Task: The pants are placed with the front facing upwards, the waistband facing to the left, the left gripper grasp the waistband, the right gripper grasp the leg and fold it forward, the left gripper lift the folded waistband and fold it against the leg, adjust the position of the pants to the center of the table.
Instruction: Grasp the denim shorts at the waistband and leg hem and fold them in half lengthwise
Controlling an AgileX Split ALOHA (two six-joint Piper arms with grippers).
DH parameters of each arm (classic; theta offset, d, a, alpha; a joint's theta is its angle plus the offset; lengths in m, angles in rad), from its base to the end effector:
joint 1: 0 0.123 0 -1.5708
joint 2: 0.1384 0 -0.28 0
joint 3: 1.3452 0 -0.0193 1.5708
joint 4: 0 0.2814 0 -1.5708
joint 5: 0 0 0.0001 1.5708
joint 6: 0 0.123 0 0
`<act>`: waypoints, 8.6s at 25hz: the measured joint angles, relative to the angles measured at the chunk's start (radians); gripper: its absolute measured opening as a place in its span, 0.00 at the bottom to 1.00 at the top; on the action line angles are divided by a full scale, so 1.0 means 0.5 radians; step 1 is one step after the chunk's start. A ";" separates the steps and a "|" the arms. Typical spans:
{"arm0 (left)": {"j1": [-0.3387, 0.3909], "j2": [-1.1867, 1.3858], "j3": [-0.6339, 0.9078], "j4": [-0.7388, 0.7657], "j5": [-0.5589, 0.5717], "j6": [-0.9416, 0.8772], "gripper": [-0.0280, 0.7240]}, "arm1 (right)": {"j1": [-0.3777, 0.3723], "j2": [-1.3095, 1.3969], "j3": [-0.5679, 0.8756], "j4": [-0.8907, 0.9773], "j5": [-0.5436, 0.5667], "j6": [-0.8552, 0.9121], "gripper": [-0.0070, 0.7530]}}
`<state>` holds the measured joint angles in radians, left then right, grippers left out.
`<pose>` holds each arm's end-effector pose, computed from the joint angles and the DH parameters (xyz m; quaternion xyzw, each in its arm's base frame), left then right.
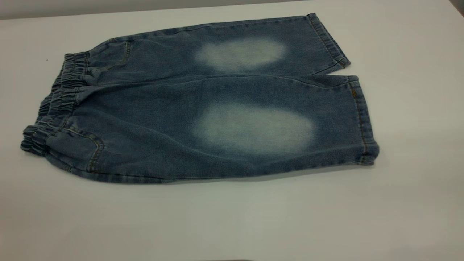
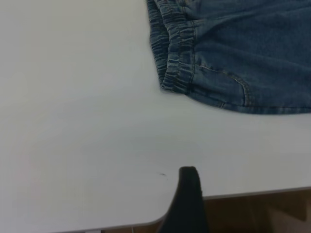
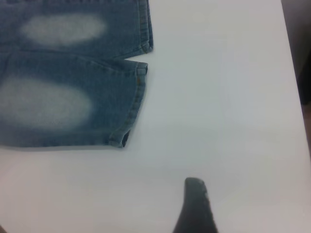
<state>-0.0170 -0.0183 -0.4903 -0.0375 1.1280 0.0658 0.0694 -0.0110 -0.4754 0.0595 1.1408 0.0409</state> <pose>0.0499 -0.0050 0.2680 0.0374 0.8672 -0.0066 0.4965 0.0512 0.0102 0.2615 -0.0146 0.8762 0.0561 0.4784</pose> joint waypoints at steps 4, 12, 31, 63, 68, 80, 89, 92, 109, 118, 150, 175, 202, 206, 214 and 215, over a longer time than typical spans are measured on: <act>0.000 0.000 0.000 0.000 0.000 0.000 0.80 | 0.000 0.000 0.000 0.000 0.000 0.000 0.61; 0.000 0.000 0.000 0.000 0.000 0.000 0.80 | 0.000 0.000 0.000 0.000 0.000 0.000 0.61; 0.000 0.000 0.000 0.000 0.000 0.000 0.80 | 0.000 0.000 0.000 0.000 0.000 0.000 0.61; 0.000 1.002 -0.176 0.000 -0.397 -0.578 0.80 | 0.000 0.532 -0.308 0.113 -0.316 0.101 0.64; 0.000 1.651 -0.243 0.000 -0.755 -0.674 0.80 | 0.000 0.884 -0.338 0.192 -0.408 0.099 0.74; 0.027 2.854 -0.347 0.000 -1.361 -0.764 0.80 | 0.000 1.252 -0.338 0.494 -0.602 -0.129 0.78; 0.159 3.263 -0.510 0.004 -1.404 -0.764 0.80 | 0.000 1.294 -0.338 0.557 -0.620 -0.217 0.78; 0.159 3.385 -0.512 0.004 -1.428 -0.764 0.80 | 0.000 1.294 -0.338 0.557 -0.622 -0.217 0.78; 0.184 3.836 -0.654 0.007 -1.697 -0.767 0.80 | 0.000 1.294 -0.338 0.557 -0.628 -0.262 0.78; 0.184 4.030 -0.692 0.008 -1.828 -0.769 0.80 | 0.000 1.294 -0.338 0.557 -0.630 -0.262 0.78; -0.042 3.897 -0.752 -0.006 -1.854 -0.489 0.12 | 0.000 2.174 -0.248 1.095 -0.918 -0.800 0.78; -0.046 3.897 -0.751 0.002 -1.841 -0.427 0.12 | 0.000 3.732 -0.262 2.480 -1.165 -2.239 0.78; -0.046 3.897 -0.751 0.002 -1.846 -0.427 0.12 | 0.144 4.010 -0.279 3.040 -1.456 -2.785 0.69; -0.046 3.897 -0.751 0.002 -1.846 -0.427 0.12 | 0.144 4.010 -0.279 3.059 -1.447 -2.826 0.63; -0.046 3.897 -0.751 0.002 -1.848 -0.427 0.12 | 0.144 4.010 -0.279 3.114 -1.369 -2.920 0.47; -0.046 3.897 -0.751 0.002 -1.848 -0.427 0.12 | 0.144 4.015 -0.279 3.122 -1.359 -2.936 0.45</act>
<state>-0.0400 1.9301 -0.8660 -0.0365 0.2039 -0.1476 0.1412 1.9965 -0.6151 1.6203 0.4615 -1.4270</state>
